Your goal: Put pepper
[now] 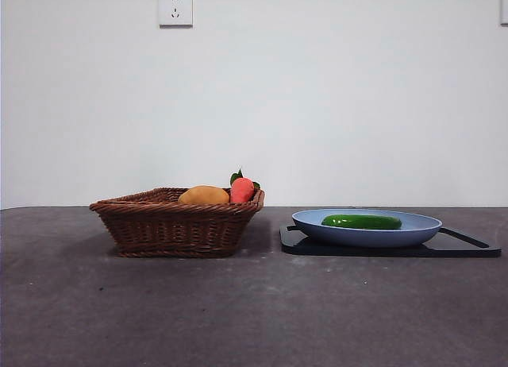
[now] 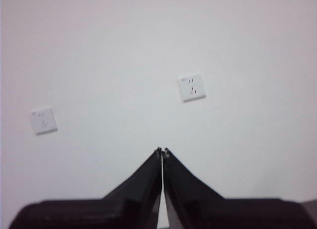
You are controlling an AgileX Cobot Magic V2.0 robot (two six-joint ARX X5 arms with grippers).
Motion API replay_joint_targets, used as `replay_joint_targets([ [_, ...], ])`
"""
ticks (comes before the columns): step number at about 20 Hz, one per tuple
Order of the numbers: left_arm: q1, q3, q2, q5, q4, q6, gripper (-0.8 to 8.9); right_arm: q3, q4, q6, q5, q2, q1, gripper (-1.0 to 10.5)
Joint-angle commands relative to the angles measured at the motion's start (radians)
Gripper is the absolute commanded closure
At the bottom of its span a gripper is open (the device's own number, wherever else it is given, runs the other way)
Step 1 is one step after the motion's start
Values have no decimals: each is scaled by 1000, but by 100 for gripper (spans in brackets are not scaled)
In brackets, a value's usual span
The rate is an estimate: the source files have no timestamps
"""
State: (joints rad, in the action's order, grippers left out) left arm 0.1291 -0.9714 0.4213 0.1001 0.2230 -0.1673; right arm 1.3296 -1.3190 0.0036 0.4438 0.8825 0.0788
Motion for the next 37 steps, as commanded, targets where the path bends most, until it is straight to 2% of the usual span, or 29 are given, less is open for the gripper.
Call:
replay_joint_targets([
  [1, 11, 178, -98, 6, -78, 29, 806, 19, 8, 6, -2, 8, 1, 936],
  [4, 11, 414, -210, 5, -135, 76, 806, 19, 8, 6, -1, 8, 1, 936],
  [8, 11, 655, -314, 5, -151, 178, 806, 19, 8, 6, -1, 8, 1, 936],
  [11, 11, 769, -345, 6, -152, 225, 806, 19, 8, 6, -2, 8, 1, 936],
  [15, 11, 874, -375, 5, -153, 228, 806, 19, 8, 6, -1, 8, 1, 936],
  [21, 11, 965, -419, 6, -144, 230, 806, 19, 8, 6, -1, 8, 1, 936],
  [26, 11, 965, -419, 7, -95, 232, 806, 19, 8, 6, -2, 8, 1, 936],
  [37, 11, 965, -417, 7, -95, 231, 806, 19, 8, 6, -1, 8, 1, 936],
])
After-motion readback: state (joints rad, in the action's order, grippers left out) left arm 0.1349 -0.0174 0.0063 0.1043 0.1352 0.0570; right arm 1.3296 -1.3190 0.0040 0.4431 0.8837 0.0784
